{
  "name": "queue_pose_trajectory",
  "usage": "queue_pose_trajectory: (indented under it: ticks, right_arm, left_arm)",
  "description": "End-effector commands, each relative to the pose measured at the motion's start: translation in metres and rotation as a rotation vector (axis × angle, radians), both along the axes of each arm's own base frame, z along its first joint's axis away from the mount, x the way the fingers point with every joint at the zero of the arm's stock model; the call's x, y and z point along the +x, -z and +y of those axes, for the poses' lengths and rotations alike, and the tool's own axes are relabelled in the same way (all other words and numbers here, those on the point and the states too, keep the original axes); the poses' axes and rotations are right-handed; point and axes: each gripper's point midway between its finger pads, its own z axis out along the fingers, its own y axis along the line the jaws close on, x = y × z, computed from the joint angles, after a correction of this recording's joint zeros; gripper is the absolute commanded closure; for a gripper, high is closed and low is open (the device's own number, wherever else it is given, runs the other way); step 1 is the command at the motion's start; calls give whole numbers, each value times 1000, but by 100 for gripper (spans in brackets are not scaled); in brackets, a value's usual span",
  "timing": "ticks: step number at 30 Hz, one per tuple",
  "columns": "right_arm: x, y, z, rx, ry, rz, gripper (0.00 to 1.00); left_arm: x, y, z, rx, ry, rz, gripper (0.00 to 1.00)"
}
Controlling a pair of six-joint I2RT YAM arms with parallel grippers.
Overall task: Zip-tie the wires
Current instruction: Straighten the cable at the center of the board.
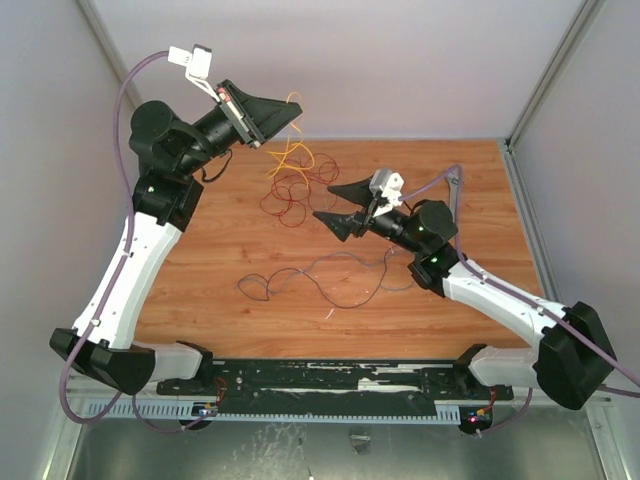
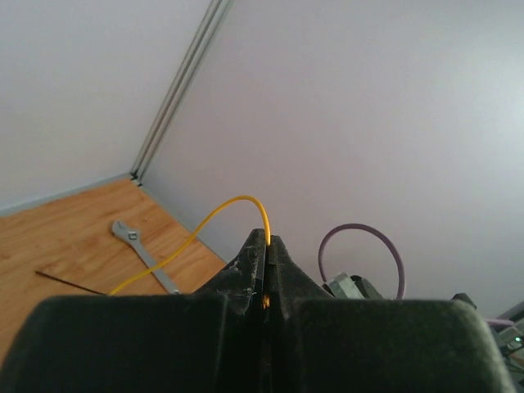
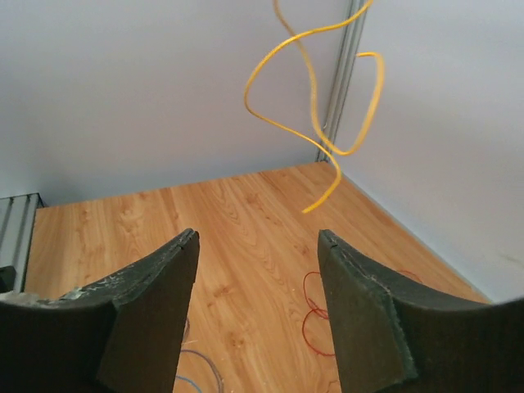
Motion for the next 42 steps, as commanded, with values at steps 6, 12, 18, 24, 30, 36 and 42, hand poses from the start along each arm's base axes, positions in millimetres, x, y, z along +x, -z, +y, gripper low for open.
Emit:
queue_pose_trajectory:
  ticks: [6,12,18,24,30,36,42]
  right_arm:
    - [-22,-35,27,81,-117,-190,34]
    - [-20,-47,41,93,-131,-235,34]
    - [-2,-51,57,99,-131,-212,35]
    - [3,-51,71,114,-170,-178,35]
    - [6,-49,82,122,-207,-156,43]
    - [8,-37,78,93,-181,-117,84]
    - [15,-18,42,-11,-21,8,100]
  left_arm:
    - [-12,-7,5,-22,-8,-33,100]
    - [-16,-4,4,-35,1,-27,100]
    - [-22,0,0,-56,28,-16,100]
    - [-28,2,-2,-62,41,-18,100]
    - [-32,2,-6,-72,57,-19,100]
    - [-28,-7,-1,-45,9,-51,100]
    - [-12,3,15,67,-147,-51,100]
